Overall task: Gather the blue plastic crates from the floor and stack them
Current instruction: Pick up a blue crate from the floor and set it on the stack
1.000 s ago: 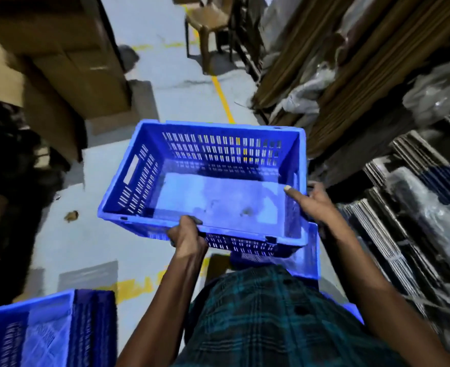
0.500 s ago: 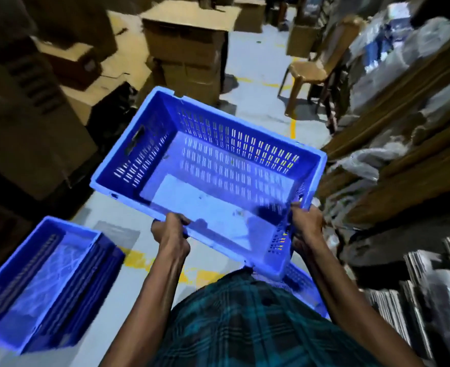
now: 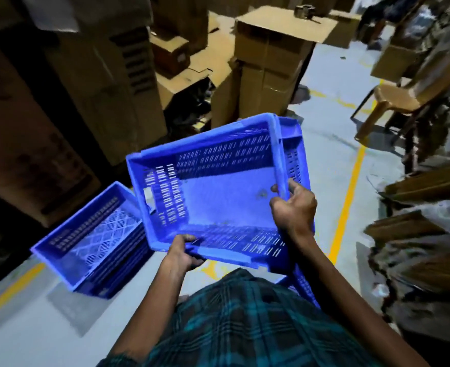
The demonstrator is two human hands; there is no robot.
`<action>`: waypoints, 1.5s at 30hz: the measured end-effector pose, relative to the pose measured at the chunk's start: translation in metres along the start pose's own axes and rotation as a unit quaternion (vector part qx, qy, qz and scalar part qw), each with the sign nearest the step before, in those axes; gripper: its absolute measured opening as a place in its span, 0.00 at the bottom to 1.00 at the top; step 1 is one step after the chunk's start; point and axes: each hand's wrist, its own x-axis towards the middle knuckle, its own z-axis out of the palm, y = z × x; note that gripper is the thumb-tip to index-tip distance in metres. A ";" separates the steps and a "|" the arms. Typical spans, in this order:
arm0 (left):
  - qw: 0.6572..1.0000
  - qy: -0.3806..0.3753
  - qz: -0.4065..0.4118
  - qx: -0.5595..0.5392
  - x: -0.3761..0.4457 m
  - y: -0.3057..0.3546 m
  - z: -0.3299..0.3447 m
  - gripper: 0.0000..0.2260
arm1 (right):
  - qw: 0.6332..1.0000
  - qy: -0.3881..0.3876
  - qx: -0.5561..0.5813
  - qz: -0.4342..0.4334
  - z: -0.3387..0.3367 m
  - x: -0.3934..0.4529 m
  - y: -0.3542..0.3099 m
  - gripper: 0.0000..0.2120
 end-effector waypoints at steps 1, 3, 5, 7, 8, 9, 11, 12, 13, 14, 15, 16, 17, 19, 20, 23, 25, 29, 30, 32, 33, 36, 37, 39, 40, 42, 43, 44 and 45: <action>1.000 0.015 0.001 0.014 0.011 0.010 -0.010 0.03 | 1.000 -0.008 -0.012 -0.011 0.012 -0.003 -0.009 0.09; 0.999 0.040 0.012 0.003 0.036 0.040 -0.038 0.04 | 0.998 -0.030 -0.020 -0.043 0.038 -0.007 -0.028 0.11; 0.995 0.076 0.056 0.015 0.068 0.066 -0.072 0.10 | 0.997 -0.048 -0.016 -0.065 0.061 -0.008 -0.043 0.14; 0.988 0.109 0.114 -0.002 0.132 0.093 -0.121 0.18 | 0.995 -0.061 -0.021 -0.081 0.085 -0.010 -0.058 0.17; 0.985 0.110 0.129 -0.015 0.146 0.106 -0.142 0.21 | 0.993 -0.068 -0.023 -0.095 0.097 -0.010 -0.066 0.17; 0.983 0.107 0.146 -0.020 0.165 0.117 -0.164 0.22 | 0.991 -0.073 -0.022 -0.112 0.105 -0.012 -0.073 0.16; 0.978 0.106 0.178 -0.041 0.222 0.133 -0.221 0.21 | 0.984 -0.096 -0.007 -0.148 0.126 -0.013 -0.084 0.16; 0.975 0.117 0.181 -0.060 0.221 0.136 -0.235 0.23 | 0.980 -0.111 0.000 -0.163 0.134 -0.013 -0.088 0.16; 0.969 0.145 0.183 -0.081 0.204 0.142 -0.240 0.28 | 0.977 -0.124 0.001 -0.176 0.143 -0.011 -0.091 0.16; 0.956 0.181 0.203 -0.108 0.177 0.147 -0.238 0.30 | 0.974 -0.132 0.001 -0.184 0.151 -0.009 -0.093 0.15; 0.943 0.202 0.226 -0.139 0.158 0.153 -0.238 0.30 | 0.972 -0.143 0.001 -0.189 0.160 -0.007 -0.097 0.15; 0.929 0.222 0.242 -0.171 0.143 0.158 -0.237 0.28 | 0.969 -0.154 0.004 -0.194 0.169 -0.004 -0.100 0.16; 0.918 0.238 0.252 -0.194 0.111 0.163 -0.229 0.27 | 0.965 -0.166 0.005 -0.201 0.178 -0.002 -0.103 0.17; 0.904 0.257 0.249 -0.235 0.108 0.162 -0.238 0.22 | 0.959 -0.193 0.014 -0.209 0.192 0.005 -0.112 0.19; 0.898 0.267 0.249 -0.245 0.114 0.163 -0.248 0.21 | 0.954 -0.206 0.018 -0.215 0.201 0.012 -0.118 0.19; 0.883 0.325 0.242 -0.236 0.109 0.167 -0.257 0.19 | 0.938 -0.231 0.015 -0.256 0.236 0.042 -0.134 0.22; 0.864 0.369 0.264 -0.220 0.094 0.174 -0.251 0.18 | 0.929 -0.243 0.013 -0.280 0.265 0.065 -0.143 0.20; 0.829 0.431 0.308 -0.180 0.067 0.192 -0.241 0.20 | 0.931 -0.262 0.001 -0.256 0.320 0.102 -0.147 0.16; 0.819 0.445 0.322 -0.165 0.061 0.198 -0.241 0.20 | 0.932 -0.265 -0.003 -0.245 0.334 0.111 -0.147 0.16; 0.799 0.476 0.334 -0.154 0.058 0.207 -0.250 0.19 | 0.927 -0.301 -0.011 -0.225 0.361 0.125 -0.147 0.15; 0.792 0.486 0.337 -0.150 0.059 0.210 -0.255 0.19 | 0.922 -0.320 -0.018 -0.217 0.373 0.130 -0.146 0.15; 0.782 0.509 0.336 -0.130 0.060 0.217 -0.269 0.18 | 0.897 -0.381 -0.055 -0.217 0.398 0.138 -0.143 0.09; 0.779 0.514 0.334 -0.130 0.060 0.219 -0.272 0.18 | 0.889 -0.397 -0.069 -0.217 0.408 0.141 -0.140 0.06; 0.775 0.523 0.329 -0.129 0.059 0.226 -0.276 0.17 | 0.880 -0.419 -0.086 -0.206 0.426 0.142 -0.135 0.05; 0.776 0.523 0.328 -0.127 0.060 0.231 -0.279 0.17 | 0.877 -0.430 -0.092 -0.195 0.437 0.143 -0.133 0.06; 0.782 0.517 0.326 -0.125 0.064 0.242 -0.287 0.16 | 0.869 -0.451 -0.104 -0.174 0.456 0.140 -0.133 0.07; 0.787 0.512 0.324 -0.120 0.067 0.247 -0.293 0.16 | 0.867 -0.458 -0.108 -0.163 0.465 0.137 -0.132 0.10; 0.790 0.508 0.323 -0.114 0.071 0.251 -0.298 0.16 | 0.867 -0.460 -0.114 -0.152 0.473 0.135 -0.132 0.14; 0.797 0.503 0.317 -0.109 0.075 0.256 -0.304 0.16 | 0.867 -0.462 -0.122 -0.142 0.484 0.132 -0.131 0.18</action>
